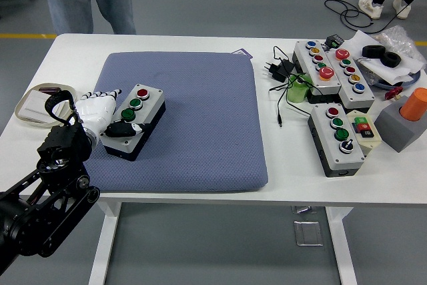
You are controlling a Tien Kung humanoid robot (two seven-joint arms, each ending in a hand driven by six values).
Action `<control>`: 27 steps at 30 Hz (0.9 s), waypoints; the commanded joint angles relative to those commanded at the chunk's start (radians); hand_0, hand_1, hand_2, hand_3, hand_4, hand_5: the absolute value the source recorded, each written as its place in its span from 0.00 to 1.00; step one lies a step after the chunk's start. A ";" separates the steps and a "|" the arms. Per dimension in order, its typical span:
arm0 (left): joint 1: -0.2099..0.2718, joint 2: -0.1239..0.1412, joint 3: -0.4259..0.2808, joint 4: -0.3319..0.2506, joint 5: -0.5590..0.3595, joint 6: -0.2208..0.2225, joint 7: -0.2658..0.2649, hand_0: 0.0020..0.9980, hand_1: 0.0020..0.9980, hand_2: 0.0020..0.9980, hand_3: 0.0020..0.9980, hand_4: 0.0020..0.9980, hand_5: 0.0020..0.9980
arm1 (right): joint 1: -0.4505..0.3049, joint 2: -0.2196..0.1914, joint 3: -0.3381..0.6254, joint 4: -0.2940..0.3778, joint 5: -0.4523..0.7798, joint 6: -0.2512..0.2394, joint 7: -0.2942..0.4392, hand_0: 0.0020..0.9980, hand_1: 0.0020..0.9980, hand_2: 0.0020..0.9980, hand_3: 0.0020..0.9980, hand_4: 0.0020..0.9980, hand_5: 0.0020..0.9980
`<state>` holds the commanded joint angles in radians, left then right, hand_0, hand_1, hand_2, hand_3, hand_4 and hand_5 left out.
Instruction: Pick up the button,place it on the desk,press the button,press the button
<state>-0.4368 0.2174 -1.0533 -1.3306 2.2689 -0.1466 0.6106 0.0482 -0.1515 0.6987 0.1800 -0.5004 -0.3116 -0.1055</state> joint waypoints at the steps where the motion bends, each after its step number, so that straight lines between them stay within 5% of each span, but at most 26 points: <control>1: -0.003 -0.003 0.001 0.006 0.000 -0.004 -0.001 0.88 1.00 1.00 1.00 1.00 0.68 | 0.000 0.000 0.000 0.000 0.000 0.000 0.000 0.63 0.50 0.55 0.58 0.26 0.01; 6: -0.016 -0.006 0.006 0.019 0.000 -0.028 -0.009 0.88 1.00 1.00 1.00 1.00 0.68 | 0.001 -0.001 0.001 0.000 -0.005 0.000 0.000 0.63 0.50 0.55 0.58 0.26 0.01; 7: -0.019 -0.006 0.006 0.020 0.000 -0.035 -0.012 0.78 0.93 1.00 1.00 0.93 0.40 | 0.001 -0.001 0.001 0.000 -0.005 0.000 0.000 0.63 0.49 0.54 0.58 0.26 0.01; 12: -0.032 -0.008 0.009 0.034 0.000 -0.061 -0.021 0.78 0.93 1.00 1.00 0.93 0.40 | 0.001 -0.002 0.001 0.000 -0.008 0.000 -0.001 0.63 0.49 0.54 0.58 0.26 0.01; 13: -0.033 -0.008 0.010 0.036 0.000 -0.063 -0.021 0.63 0.83 0.93 1.00 0.85 0.30 | 0.001 -0.002 0.001 0.000 -0.007 0.000 -0.001 0.63 0.49 0.54 0.58 0.26 0.01; 18: -0.038 -0.007 0.012 0.044 0.000 -0.081 -0.028 0.63 0.83 0.93 1.00 0.85 0.30 | 0.002 -0.003 0.001 0.000 -0.008 0.000 -0.001 0.63 0.49 0.54 0.58 0.26 0.01; 19: -0.038 -0.007 0.011 0.044 0.000 -0.083 -0.030 0.50 0.68 0.78 0.94 0.73 0.15 | 0.002 -0.003 0.001 0.000 -0.008 -0.001 -0.001 0.63 0.49 0.54 0.58 0.26 0.01; 24: -0.041 -0.002 0.008 0.039 0.000 -0.094 -0.058 0.50 0.68 0.78 0.94 0.73 0.15 | 0.003 -0.004 0.000 0.000 -0.007 -0.001 0.001 0.63 0.49 0.54 0.58 0.26 0.01; 25: -0.042 -0.001 0.008 0.037 0.000 -0.094 -0.066 0.46 0.58 0.59 0.81 0.63 0.03 | 0.003 -0.004 0.000 0.000 -0.008 -0.001 0.000 0.63 0.49 0.54 0.58 0.26 0.01; 27: -0.043 0.002 0.005 0.034 0.000 -0.100 -0.083 0.46 0.58 0.59 0.81 0.63 0.03 | 0.003 -0.004 0.000 0.000 -0.008 0.000 0.000 0.63 0.49 0.54 0.58 0.26 0.01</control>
<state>-0.4801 0.2199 -1.0480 -1.2971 2.2689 -0.2469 0.5278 0.0509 -0.1553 0.6989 0.1800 -0.5087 -0.3120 -0.1051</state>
